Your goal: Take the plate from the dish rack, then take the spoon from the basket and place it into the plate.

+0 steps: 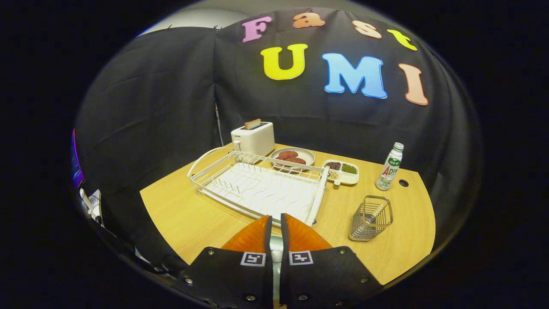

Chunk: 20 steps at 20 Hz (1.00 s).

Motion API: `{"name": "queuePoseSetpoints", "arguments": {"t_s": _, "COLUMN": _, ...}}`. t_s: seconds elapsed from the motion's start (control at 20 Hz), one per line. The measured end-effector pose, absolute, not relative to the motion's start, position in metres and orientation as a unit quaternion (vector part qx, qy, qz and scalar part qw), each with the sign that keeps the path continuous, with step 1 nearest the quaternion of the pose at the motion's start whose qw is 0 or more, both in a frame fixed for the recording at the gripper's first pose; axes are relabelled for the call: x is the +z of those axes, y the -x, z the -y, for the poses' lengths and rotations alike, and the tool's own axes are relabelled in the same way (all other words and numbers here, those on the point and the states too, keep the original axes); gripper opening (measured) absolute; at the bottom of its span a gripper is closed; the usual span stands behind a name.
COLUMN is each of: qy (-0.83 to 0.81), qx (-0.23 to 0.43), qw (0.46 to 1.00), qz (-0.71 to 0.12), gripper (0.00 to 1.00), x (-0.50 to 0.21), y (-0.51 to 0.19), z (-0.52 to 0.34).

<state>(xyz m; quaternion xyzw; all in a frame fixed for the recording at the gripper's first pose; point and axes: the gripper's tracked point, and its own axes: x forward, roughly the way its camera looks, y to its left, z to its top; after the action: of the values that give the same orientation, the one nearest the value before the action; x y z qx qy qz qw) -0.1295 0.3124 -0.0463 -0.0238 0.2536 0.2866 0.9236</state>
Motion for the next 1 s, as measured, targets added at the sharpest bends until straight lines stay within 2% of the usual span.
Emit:
{"name": "queuePoseSetpoints", "arguments": {"t_s": 0.75, "qy": 0.063, "qx": 0.336, "qw": 0.9, "qz": -0.269, "gripper": 0.06, "x": -0.072, "y": 0.128, "z": -0.352}}
{"name": "queuePoseSetpoints", "arguments": {"t_s": 0.8, "qy": 0.065, "qx": 0.333, "qw": 0.901, "qz": -0.27, "gripper": 0.11, "x": -0.074, "y": 0.128, "z": -0.349}}
{"name": "queuePoseSetpoints", "arguments": {"t_s": 1.0, "qy": 0.066, "qx": 0.314, "qw": 0.908, "qz": -0.27, "gripper": 0.17, "x": -0.078, "y": 0.12, "z": -0.333}}
